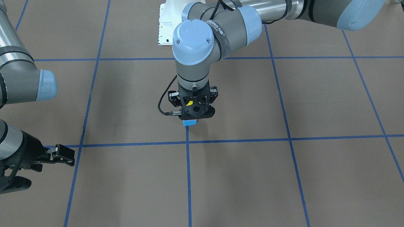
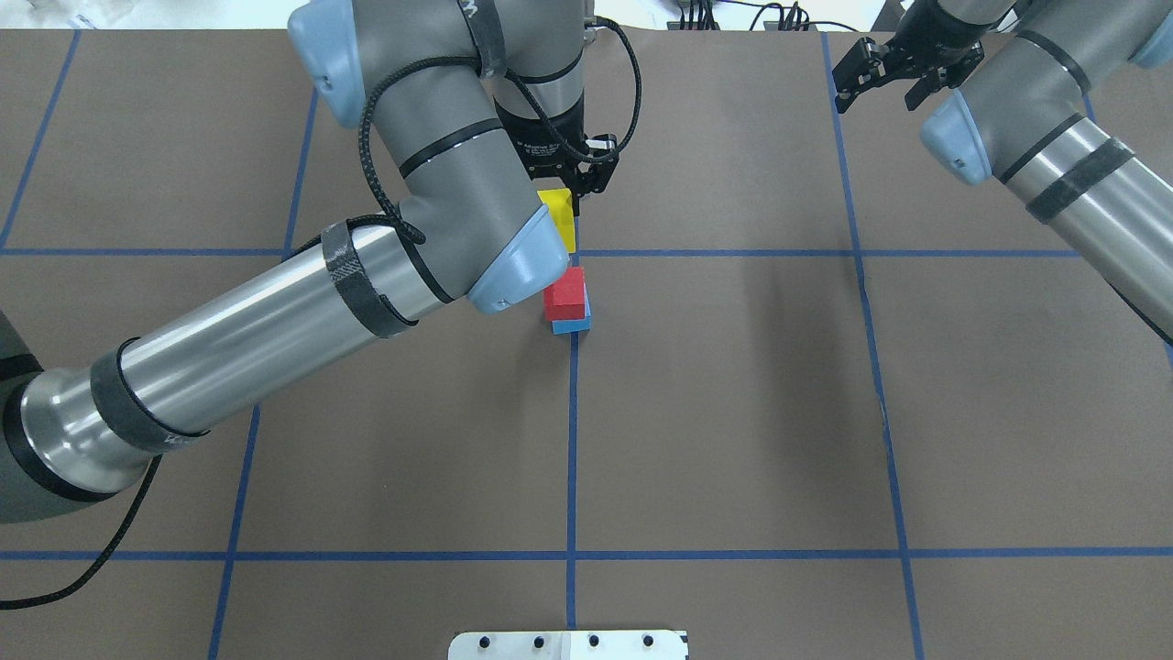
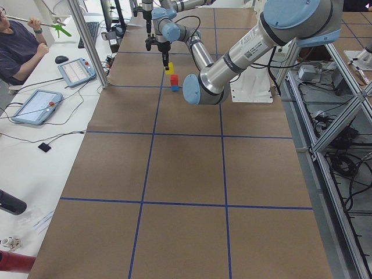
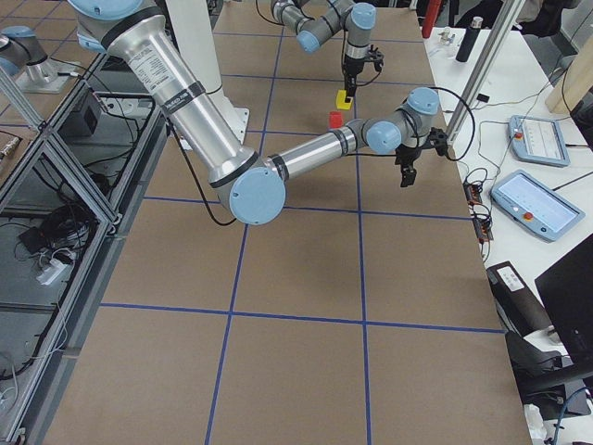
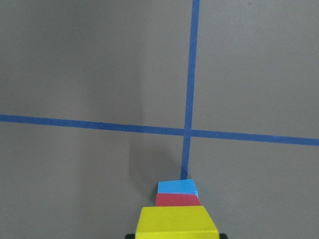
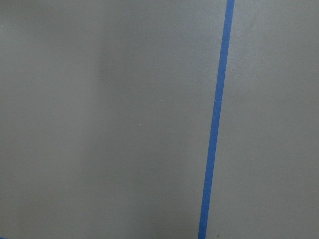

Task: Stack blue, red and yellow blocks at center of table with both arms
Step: 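Carry the yellow cube with the left gripper above the red cube, then lower the yellow cube onto the red cube and open the left gripper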

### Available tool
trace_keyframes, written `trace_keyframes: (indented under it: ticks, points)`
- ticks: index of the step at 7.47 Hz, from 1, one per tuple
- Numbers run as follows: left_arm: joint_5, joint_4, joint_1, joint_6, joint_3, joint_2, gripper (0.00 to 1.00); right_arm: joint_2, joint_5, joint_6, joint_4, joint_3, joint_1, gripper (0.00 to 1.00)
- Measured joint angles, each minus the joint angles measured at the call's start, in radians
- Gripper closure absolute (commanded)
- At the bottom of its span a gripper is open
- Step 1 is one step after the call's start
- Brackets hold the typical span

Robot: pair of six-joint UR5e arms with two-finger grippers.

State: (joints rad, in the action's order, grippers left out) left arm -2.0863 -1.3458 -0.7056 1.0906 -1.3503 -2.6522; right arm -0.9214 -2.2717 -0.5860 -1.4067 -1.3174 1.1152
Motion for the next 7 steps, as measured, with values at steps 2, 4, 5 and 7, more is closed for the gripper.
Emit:
trace_keyframes:
  ticks: [2,4,5,7]
  points:
    - [0.0,-0.004,0.011,-0.002,0.004,0.01,1.0,0.0,-0.001,0.0,0.0,0.0,0.0,0.0]
    - [0.0,-0.021,0.018,0.0,0.008,0.016,1.0,-0.001,-0.002,0.0,0.0,0.0,0.001,0.0]
    - [0.0,-0.028,0.022,0.002,0.01,0.018,1.0,-0.001,-0.002,0.0,0.0,0.001,0.001,0.0]
    - [0.0,-0.032,0.027,0.004,0.013,0.019,1.0,-0.001,-0.002,0.0,0.0,0.001,0.002,0.0]
